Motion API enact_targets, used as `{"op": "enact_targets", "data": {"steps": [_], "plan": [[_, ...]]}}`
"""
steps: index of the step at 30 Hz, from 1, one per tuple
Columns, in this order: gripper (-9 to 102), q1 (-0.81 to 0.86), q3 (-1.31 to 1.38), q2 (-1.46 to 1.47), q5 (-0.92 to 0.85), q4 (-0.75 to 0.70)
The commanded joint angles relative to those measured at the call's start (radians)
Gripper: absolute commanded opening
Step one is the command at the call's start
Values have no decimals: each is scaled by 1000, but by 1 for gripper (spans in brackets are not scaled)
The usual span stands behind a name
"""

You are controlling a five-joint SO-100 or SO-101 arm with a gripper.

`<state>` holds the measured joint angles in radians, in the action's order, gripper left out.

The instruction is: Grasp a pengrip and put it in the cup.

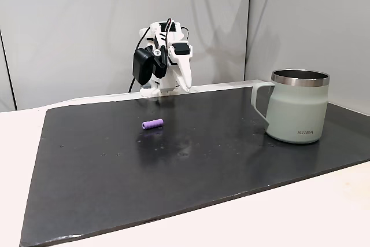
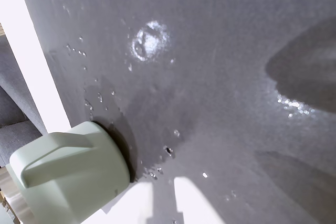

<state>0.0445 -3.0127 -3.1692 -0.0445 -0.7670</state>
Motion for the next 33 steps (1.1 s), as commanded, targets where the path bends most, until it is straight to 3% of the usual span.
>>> {"op": "enact_targets", "data": {"steps": [1,20,25,33], "plan": [[0,-74,8,-9,-63,28],[0,-60,38,-9,-81,18],[0,-51,219,46,-103,-57],[0,61,736,468,-97,-202]]}}
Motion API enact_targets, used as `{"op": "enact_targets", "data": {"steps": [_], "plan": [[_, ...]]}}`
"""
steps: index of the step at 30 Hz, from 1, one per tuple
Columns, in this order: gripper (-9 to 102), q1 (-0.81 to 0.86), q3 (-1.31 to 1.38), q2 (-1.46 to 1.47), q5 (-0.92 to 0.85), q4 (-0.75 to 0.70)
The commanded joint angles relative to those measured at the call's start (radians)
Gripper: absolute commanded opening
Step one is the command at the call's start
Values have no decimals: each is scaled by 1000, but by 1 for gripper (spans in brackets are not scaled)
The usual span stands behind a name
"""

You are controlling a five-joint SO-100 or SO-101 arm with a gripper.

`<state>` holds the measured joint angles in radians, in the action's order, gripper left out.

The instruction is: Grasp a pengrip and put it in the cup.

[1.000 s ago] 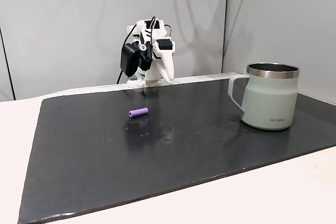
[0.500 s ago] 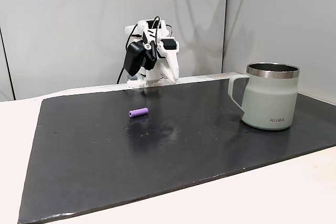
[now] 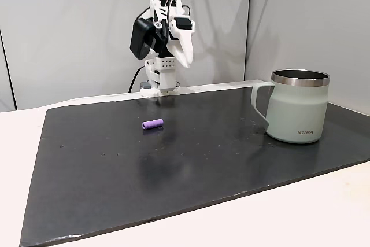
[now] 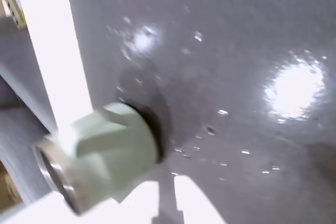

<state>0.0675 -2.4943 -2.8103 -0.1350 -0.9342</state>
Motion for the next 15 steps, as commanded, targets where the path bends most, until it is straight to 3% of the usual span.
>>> {"op": "enact_targets", "data": {"steps": [1,15], "plan": [[0,54,272,158,-14,-54],[0,288,749,716,-135,-242]]}}
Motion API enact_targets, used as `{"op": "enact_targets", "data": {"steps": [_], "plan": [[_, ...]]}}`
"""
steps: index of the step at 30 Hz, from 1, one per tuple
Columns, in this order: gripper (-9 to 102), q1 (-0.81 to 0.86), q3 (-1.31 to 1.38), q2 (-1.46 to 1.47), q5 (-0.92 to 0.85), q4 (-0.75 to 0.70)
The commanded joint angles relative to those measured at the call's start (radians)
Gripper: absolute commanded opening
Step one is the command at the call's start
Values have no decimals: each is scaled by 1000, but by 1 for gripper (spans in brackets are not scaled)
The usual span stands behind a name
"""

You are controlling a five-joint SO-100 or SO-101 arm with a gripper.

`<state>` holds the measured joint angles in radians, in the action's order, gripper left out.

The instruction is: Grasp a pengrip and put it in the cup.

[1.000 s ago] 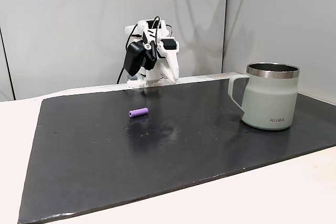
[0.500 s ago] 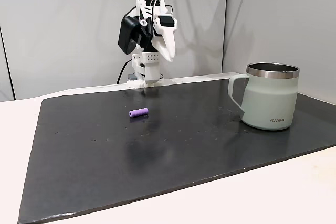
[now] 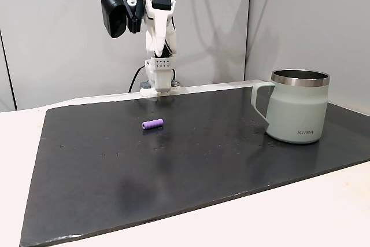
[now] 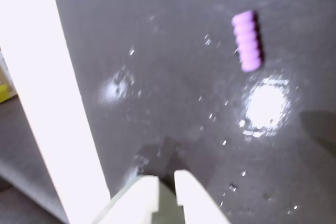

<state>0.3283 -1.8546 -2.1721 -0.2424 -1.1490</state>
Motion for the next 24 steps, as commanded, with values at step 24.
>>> {"op": "enact_targets", "data": {"steps": [24], "plan": [[0,75,676,782,-235,-364]]}}
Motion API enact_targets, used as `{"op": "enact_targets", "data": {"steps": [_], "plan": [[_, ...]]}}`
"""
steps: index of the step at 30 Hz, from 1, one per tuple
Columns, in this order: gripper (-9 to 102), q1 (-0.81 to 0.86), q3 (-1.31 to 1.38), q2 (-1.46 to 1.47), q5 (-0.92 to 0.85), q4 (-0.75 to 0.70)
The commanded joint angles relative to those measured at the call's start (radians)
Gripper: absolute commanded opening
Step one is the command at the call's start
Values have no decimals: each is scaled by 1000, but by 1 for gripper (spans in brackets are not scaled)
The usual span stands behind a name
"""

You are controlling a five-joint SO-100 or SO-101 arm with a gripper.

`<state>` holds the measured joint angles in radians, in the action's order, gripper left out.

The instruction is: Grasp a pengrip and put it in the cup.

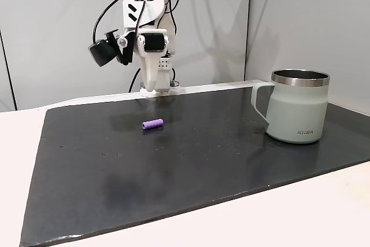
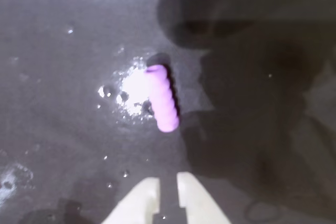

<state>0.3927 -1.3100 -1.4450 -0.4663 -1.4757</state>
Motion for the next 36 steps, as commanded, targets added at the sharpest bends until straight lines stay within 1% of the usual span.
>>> {"op": "enact_targets", "data": {"steps": [1,4,9,12,26,36], "plan": [[0,14,164,89,-11,-51],[1,21,262,186,-14,-107],[17,26,299,241,-15,-126],[21,21,299,249,-12,-123],[20,21,301,362,-15,-106],[18,17,357,443,-8,-106]]}}
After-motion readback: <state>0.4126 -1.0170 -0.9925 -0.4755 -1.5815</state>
